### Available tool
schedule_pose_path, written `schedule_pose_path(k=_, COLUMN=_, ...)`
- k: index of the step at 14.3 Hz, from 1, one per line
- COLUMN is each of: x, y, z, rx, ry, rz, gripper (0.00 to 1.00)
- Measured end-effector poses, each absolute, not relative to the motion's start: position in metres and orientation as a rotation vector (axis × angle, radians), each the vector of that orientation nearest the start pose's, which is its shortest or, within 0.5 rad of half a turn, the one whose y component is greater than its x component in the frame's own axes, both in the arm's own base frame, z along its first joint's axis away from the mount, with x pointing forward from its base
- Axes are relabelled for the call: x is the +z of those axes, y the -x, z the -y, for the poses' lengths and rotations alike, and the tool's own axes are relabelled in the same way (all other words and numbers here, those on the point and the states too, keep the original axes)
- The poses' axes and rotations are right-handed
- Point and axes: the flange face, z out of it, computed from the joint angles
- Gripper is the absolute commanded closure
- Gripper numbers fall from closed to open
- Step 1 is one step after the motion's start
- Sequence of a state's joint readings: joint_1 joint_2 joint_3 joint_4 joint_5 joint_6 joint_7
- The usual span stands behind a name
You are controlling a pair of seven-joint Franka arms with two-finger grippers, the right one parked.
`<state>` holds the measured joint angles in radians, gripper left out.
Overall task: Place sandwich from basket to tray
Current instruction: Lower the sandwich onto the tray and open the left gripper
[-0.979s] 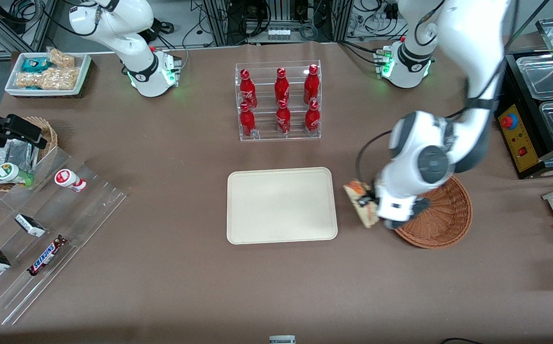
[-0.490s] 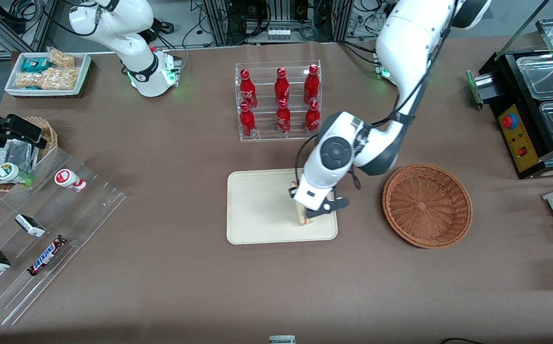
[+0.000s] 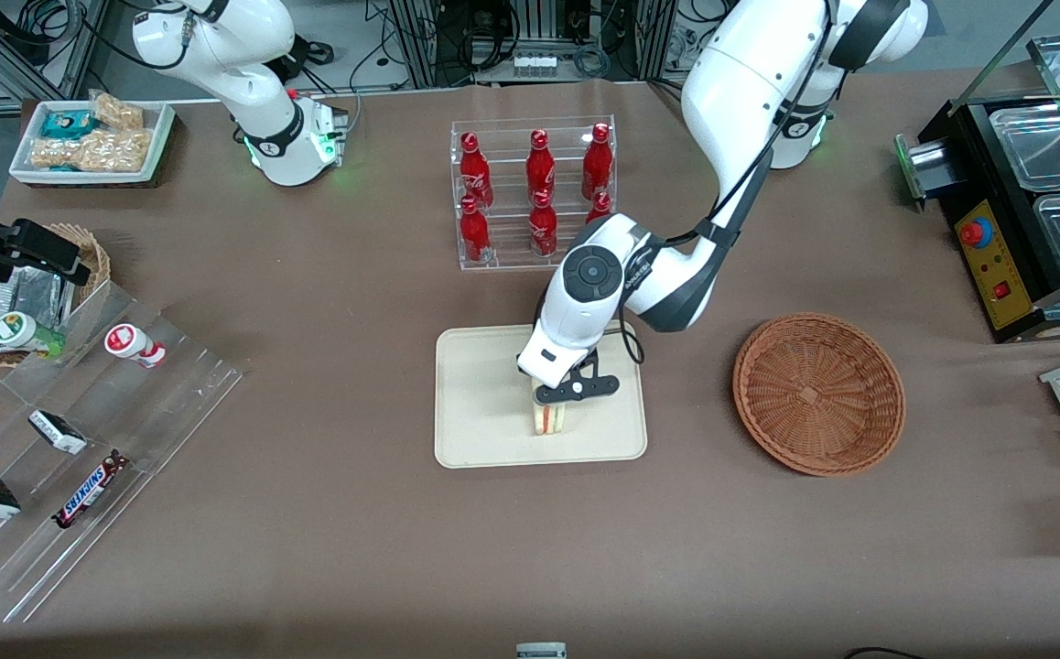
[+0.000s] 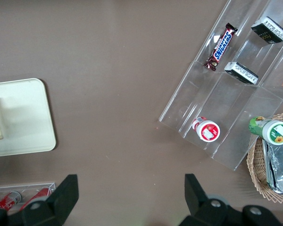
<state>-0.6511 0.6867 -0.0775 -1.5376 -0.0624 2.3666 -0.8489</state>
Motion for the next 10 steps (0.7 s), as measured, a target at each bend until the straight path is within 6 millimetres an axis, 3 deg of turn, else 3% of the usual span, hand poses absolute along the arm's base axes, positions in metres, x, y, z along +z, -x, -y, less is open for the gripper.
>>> schedule_pose_path(k=1, x=0.262, y=-0.545, z=0.474, rx=-0.067, ry=3.301, rz=0.305, gripper=0.79)
schedule_pose_path(k=2, x=0.258, y=-0.545, z=0.475, rx=-0.071, ry=3.303, rz=0.306, gripper=0.49)
schedule_pose_path(k=3, x=0.254, y=-0.545, z=0.475, rx=-0.074, ry=3.305, rz=0.306, gripper=0.00)
schedule_pose_path(k=5, x=0.248, y=-0.544, z=0.477, rx=-0.075, ry=3.306, rz=0.303, gripper=0.00)
schedule_pose_path(k=7, x=0.255, y=-0.546, z=0.481, rx=-0.097, ry=3.318, rz=0.298, gripper=0.00)
schedule_pose_path(k=10, x=0.299, y=-0.554, z=0.480, rx=-0.134, ry=3.330, rz=0.302, gripper=0.00)
